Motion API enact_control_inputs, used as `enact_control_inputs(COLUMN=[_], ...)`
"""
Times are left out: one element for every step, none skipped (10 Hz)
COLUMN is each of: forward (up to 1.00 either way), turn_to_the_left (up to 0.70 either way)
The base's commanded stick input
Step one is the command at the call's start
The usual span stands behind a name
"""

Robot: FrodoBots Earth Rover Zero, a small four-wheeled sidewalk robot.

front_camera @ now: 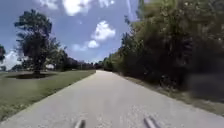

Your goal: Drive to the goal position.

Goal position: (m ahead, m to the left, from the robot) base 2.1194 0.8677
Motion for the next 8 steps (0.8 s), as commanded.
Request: enact_control_inputs(forward=[0.5,0.5,0.5,0.5,0.5,0.5,0.5,0.5], turn_to_the_left=[0.0,0.0,0.0,0.0,0.0,0.0,0.0,0.0])
